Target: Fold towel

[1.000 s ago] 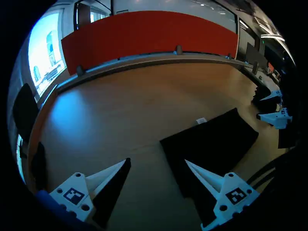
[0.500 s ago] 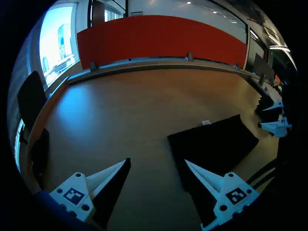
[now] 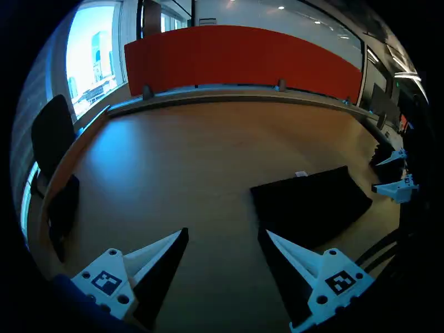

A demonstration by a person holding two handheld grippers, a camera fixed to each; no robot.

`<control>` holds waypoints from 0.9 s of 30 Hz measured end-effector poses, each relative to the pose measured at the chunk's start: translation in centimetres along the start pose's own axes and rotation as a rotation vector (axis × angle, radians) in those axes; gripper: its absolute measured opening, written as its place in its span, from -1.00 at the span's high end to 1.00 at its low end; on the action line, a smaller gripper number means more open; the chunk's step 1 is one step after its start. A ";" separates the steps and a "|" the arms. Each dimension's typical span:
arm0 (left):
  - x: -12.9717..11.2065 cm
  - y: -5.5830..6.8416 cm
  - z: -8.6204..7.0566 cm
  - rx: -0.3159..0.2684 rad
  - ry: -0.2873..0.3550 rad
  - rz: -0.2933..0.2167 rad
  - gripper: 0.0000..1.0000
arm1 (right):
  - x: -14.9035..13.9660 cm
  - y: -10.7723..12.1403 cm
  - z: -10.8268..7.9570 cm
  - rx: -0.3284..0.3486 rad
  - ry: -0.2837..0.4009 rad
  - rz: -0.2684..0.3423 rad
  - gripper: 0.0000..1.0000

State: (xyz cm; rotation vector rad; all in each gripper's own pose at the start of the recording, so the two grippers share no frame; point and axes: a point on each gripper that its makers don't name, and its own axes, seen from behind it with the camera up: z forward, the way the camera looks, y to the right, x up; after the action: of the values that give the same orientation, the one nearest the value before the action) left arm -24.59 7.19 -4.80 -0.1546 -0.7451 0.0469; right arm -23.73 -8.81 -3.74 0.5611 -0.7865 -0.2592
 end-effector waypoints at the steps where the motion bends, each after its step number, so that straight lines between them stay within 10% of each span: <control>1: -0.1 -0.1 -0.2 0.001 0.000 -0.001 -0.86 | -0.2 -0.1 0.0 0.008 -0.005 -0.008 -0.99; 27: -2.1 -1.3 -2.6 0.022 -0.012 -0.016 -0.86 | -5.4 -1.0 -0.2 0.122 -0.139 -0.127 -0.89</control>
State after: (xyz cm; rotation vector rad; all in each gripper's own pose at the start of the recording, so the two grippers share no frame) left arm -24.38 5.41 -7.93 -0.1276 -0.7572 0.0404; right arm -27.30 -7.29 -7.62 0.7146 -0.9067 -0.3716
